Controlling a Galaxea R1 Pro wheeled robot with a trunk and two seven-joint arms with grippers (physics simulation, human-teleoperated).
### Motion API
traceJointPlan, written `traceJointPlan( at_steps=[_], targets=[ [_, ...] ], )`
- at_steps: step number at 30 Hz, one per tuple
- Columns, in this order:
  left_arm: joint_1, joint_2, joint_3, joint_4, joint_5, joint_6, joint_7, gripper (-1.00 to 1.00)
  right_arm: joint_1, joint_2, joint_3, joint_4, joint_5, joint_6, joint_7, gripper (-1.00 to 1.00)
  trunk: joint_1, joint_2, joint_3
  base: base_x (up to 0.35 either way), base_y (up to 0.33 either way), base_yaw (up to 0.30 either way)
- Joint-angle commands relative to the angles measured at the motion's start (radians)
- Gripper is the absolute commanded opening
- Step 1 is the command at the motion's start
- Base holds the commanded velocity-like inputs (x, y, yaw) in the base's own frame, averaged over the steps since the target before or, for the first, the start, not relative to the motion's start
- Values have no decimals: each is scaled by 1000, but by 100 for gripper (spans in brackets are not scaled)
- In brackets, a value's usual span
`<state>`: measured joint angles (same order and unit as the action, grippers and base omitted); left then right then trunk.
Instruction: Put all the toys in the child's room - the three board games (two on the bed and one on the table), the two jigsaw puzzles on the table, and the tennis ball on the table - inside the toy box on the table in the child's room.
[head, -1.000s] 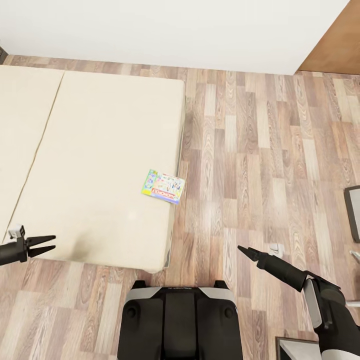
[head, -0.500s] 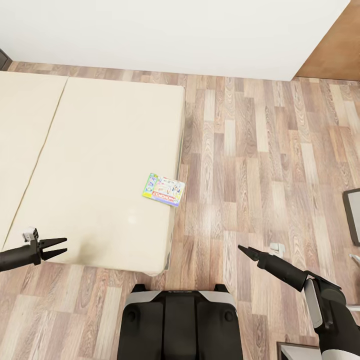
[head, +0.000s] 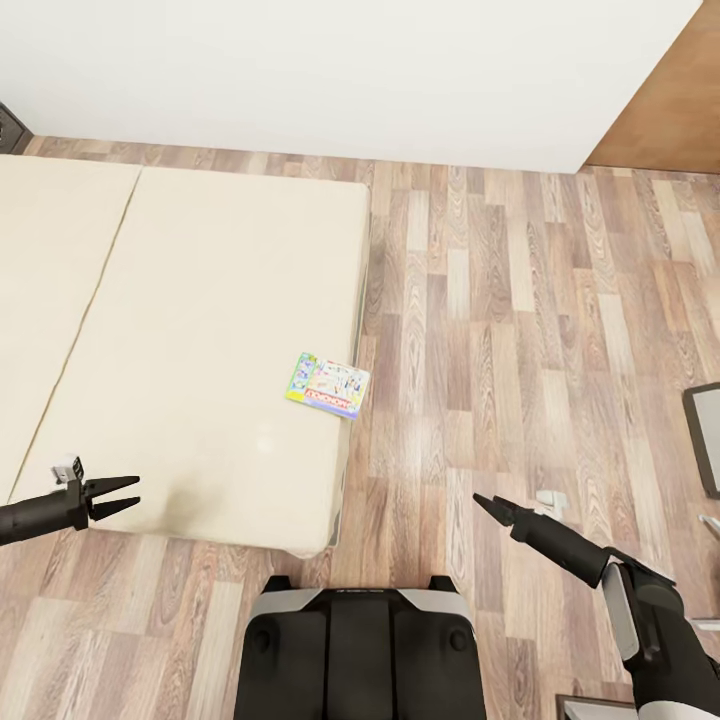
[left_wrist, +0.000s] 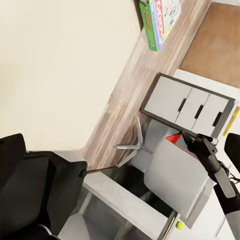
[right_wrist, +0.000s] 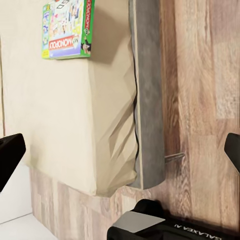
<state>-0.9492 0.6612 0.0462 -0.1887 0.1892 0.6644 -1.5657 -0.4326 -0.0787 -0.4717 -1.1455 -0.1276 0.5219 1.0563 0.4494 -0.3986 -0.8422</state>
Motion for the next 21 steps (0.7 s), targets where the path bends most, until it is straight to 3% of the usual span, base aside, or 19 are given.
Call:
traceJointPlan(
  at_steps=[1, 21],
  targets=[
    [0, 1, 4, 0, -7, 11, -5, 100, 0, -1, -1, 1, -5, 3, 2, 100, 1, -1, 1, 0, 0, 0],
    [0, -2, 7, -1, -5, 11, -5, 100, 4, -2, -9, -1, -6, -19, 0, 100, 1, -1, 34, 0, 0, 21]
  ],
)
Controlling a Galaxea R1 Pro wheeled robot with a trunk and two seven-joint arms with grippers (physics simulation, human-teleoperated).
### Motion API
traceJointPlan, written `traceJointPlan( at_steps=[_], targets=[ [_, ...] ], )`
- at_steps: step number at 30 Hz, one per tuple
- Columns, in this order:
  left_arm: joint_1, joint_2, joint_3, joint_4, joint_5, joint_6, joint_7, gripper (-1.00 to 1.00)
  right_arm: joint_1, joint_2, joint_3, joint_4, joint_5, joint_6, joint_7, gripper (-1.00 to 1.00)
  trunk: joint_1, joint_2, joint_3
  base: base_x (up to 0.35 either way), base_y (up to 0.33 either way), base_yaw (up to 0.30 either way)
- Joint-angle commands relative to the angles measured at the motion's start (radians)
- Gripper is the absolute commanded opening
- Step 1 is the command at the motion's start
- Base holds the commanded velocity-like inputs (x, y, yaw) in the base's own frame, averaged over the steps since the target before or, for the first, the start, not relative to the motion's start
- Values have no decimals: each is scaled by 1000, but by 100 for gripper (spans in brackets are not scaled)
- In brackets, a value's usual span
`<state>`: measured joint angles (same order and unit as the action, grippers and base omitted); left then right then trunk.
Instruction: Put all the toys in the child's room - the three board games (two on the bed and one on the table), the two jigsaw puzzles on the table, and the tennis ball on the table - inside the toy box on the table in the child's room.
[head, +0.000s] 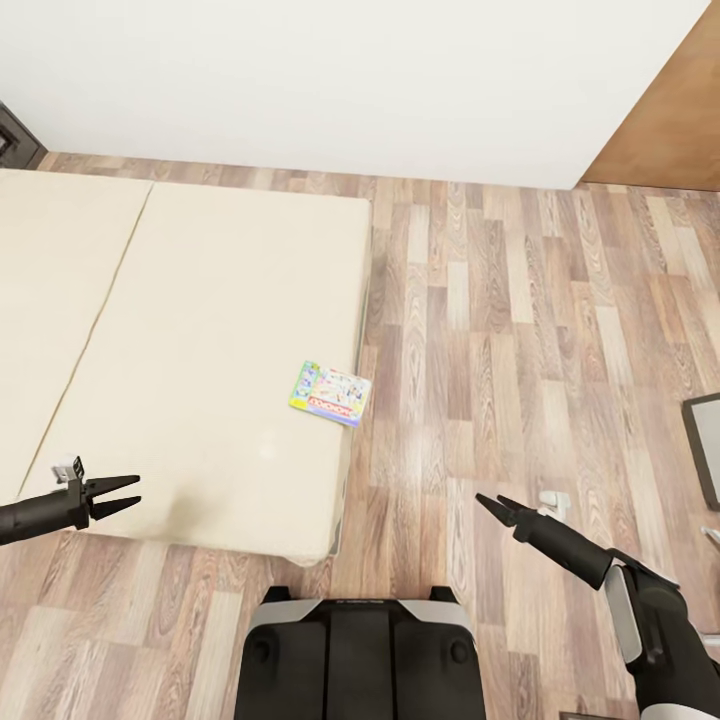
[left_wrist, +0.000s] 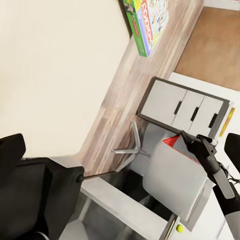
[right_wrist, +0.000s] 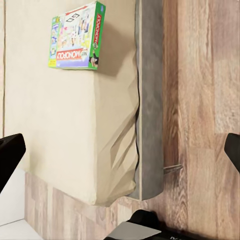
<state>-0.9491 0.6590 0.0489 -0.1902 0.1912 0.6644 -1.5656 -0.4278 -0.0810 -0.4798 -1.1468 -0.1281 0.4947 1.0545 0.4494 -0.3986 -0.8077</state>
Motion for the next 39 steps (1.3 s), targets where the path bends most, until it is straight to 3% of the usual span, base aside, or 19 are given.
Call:
traceJointPlan(
  at_steps=[1, 39],
  targets=[
    [0, 0, 5, 0, -7, 11, -5, 100, 0, 0, -6, 0, -6, 8, 2, 100, 1, -1, 1, 0, 0, 60],
    [0, -1, 2, 0, -8, 11, -5, 100, 9, 1, -23, -1, -7, 7, 7, 100, 1, -1, 63, 0, 0, 56]
  ],
)
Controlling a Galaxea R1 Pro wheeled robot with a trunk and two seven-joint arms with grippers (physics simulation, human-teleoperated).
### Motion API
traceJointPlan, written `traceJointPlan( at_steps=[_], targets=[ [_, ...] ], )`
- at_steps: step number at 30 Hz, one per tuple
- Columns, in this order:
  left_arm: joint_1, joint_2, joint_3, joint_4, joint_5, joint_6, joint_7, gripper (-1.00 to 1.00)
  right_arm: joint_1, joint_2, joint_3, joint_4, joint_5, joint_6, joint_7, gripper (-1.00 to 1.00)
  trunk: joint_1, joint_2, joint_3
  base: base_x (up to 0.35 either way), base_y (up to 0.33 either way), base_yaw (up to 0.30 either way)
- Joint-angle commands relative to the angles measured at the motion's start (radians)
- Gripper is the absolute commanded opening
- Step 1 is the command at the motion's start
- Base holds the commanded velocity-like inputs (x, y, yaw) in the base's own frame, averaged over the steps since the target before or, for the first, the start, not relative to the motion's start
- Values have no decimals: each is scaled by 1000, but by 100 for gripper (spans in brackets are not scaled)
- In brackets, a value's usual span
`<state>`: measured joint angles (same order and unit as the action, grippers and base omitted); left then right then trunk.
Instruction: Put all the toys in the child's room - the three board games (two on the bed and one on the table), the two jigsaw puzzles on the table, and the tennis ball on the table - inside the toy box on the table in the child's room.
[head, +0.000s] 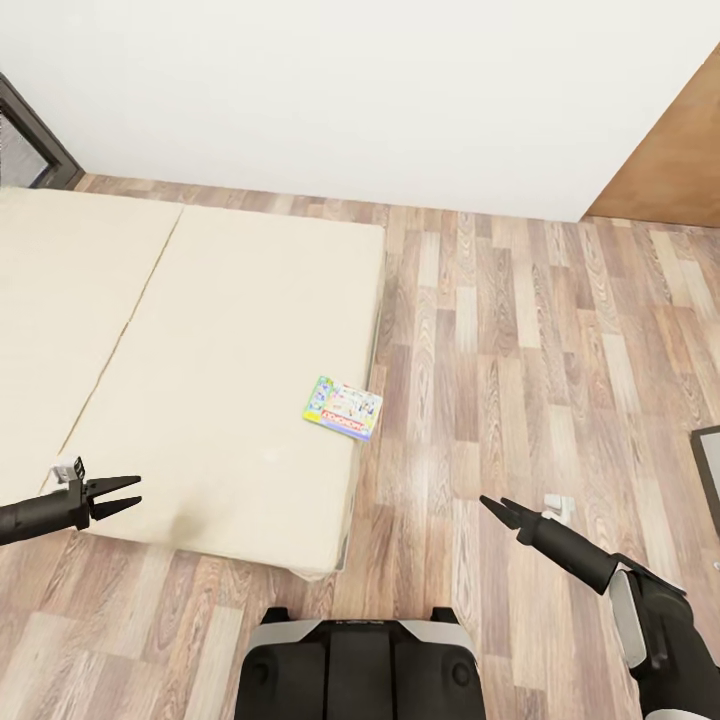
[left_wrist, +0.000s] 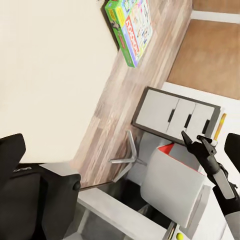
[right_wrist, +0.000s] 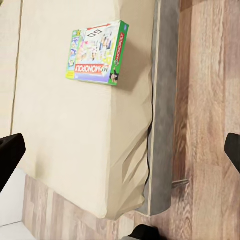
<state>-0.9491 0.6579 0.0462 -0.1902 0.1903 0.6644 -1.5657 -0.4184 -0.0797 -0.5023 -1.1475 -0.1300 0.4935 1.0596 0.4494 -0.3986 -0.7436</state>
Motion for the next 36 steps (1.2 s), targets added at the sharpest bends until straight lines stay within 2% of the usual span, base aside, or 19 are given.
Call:
traceJointPlan(
  at_steps=[1, 10, 36],
  targets=[
    [0, 0, 4, 0, -7, 11, -5, 100, 0, -1, -4, 0, -5, 8, 5, 100, 1, -1, 1, 0, 0, 5],
    [0, 0, 4, 0, -6, 11, -5, 100, 0, 2, -42, 0, -4, 7, 64, 100, 1, -1, 15, 0, 0, 1],
    [0, 0, 4, 0, -6, 9, -5, 100, 0, 3, -47, 0, -3, 5, 77, 100, 1, -1, 58, 0, 0, 0]
  ],
)
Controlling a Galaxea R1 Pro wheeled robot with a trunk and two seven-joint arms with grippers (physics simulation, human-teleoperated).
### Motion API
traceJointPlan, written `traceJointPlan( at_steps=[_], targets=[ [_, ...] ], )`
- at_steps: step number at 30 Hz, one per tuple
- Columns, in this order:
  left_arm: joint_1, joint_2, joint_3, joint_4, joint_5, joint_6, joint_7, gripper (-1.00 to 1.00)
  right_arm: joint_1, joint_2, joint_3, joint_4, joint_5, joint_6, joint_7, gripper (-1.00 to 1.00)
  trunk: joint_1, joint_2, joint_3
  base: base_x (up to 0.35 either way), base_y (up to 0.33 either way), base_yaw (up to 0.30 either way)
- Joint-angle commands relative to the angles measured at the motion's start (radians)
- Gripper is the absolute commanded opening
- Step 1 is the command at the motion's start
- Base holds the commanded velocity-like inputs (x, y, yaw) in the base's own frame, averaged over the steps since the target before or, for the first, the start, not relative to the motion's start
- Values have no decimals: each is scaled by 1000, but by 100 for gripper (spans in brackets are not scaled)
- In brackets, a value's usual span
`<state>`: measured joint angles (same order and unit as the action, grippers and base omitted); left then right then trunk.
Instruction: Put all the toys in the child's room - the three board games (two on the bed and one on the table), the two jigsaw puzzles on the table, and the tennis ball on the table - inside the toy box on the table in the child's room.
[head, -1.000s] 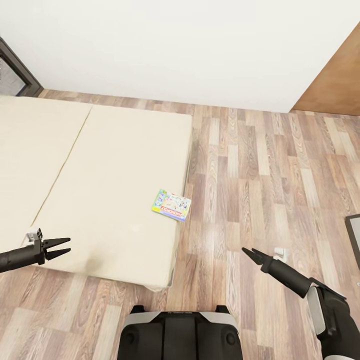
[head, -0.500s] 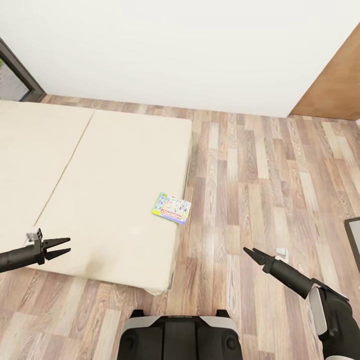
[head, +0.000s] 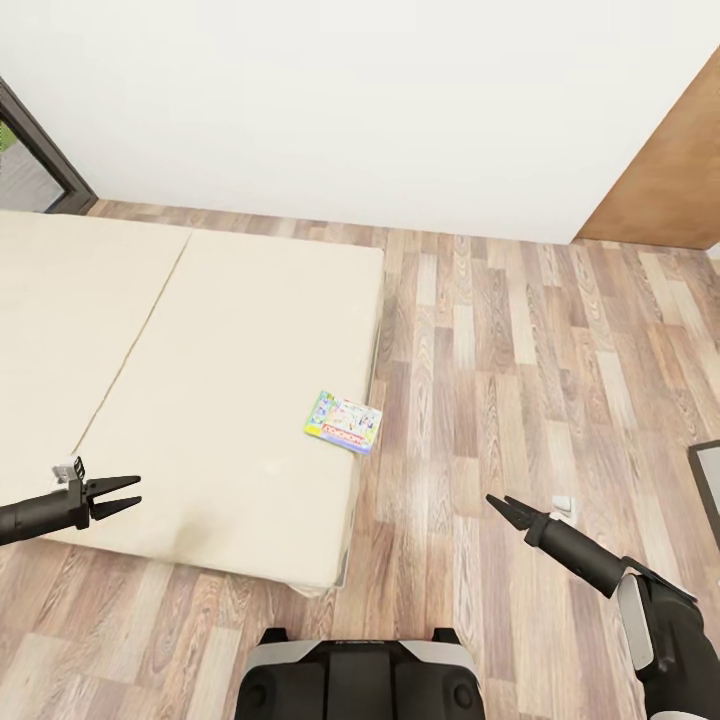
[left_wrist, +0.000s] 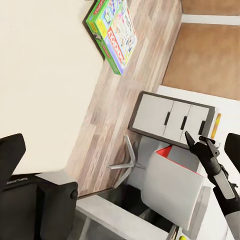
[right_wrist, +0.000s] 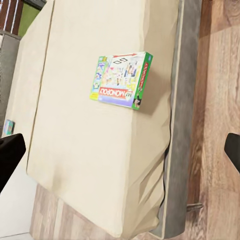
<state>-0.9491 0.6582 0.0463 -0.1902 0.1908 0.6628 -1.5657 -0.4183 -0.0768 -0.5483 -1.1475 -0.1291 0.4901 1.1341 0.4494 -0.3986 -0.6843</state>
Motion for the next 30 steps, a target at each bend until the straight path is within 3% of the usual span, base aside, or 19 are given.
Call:
traceJointPlan(
  at_steps=[1, 30],
  targets=[
    [0, 0, 4, 0, -7, 11, -5, 100, 0, 0, -1, 0, -4, 8, 2, 100, 1, -1, 1, 0, 0, 0],
    [0, -1, 3, 0, -7, 11, -5, 100, 0, 0, -1, 0, -3, 8, -1, 100, 1, -1, 48, 0, 0, 0]
  ],
)
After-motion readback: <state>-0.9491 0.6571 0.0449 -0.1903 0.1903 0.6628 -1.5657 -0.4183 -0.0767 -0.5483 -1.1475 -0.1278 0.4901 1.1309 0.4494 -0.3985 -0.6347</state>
